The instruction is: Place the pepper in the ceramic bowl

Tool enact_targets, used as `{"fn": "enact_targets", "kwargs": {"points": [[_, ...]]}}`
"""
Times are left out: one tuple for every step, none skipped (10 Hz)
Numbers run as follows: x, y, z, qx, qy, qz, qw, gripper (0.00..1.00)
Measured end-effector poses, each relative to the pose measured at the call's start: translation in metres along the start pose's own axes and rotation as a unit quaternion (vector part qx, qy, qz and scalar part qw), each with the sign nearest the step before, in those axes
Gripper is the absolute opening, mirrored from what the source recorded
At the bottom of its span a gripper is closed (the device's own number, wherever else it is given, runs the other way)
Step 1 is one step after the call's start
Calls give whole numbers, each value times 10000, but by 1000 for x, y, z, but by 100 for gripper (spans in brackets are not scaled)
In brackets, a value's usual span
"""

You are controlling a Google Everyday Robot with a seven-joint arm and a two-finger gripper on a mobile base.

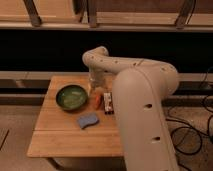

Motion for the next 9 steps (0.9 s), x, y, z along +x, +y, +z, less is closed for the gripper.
{"fn": "enact_targets", "kwargs": {"points": [[2,7,2,14,97,-109,9999,65],[6,10,1,76,191,-180,9996,65],[11,2,-6,212,187,-128,9995,65],[18,-18,-19,407,111,102,9991,65],[24,-41,-30,575,37,338,9978,65],[30,-61,-37,706,-7,530,9961,65],[30,-59,-36,694,-4,526,9962,65],[29,-57,-37,692,-8,510,9963,65],[29,-56,-36,681,3,506,9964,65]]}}
